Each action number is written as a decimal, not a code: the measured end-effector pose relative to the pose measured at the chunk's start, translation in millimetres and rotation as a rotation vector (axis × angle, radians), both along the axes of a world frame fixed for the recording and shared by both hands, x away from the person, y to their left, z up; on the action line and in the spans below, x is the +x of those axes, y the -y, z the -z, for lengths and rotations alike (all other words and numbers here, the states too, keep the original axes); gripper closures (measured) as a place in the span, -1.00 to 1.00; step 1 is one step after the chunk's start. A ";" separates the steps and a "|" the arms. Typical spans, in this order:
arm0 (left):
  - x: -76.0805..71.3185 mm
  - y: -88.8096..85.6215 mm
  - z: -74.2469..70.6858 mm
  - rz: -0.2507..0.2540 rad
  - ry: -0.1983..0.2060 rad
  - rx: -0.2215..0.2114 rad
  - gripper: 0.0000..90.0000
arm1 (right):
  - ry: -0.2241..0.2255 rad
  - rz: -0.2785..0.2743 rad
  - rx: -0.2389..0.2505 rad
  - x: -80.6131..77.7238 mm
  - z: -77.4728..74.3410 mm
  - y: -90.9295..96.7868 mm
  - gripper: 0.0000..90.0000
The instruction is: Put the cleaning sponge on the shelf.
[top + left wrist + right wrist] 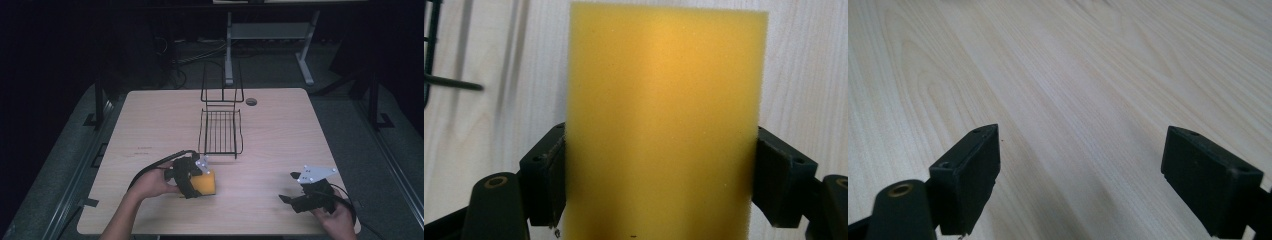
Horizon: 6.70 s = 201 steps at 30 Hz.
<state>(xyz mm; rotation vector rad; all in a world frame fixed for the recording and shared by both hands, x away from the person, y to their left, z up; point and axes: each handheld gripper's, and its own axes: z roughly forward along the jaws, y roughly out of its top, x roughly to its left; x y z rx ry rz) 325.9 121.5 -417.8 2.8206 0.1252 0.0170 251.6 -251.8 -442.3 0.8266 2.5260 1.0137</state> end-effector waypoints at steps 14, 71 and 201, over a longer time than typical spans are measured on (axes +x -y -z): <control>8.5 1.7 -8.7 -0.010 0.006 -0.017 -0.51 | -0.005 0.005 -0.001 1.2 0.6 0.5 -0.66; 65.2 24.1 -47.9 -0.018 0.038 -0.045 -0.51 | -0.014 0.035 0.024 1.6 3.6 10.7 -0.67; 147.3 63.3 -18.1 -0.023 0.028 -0.058 -0.57 | -0.059 -0.007 0.005 6.3 10.4 6.5 -0.67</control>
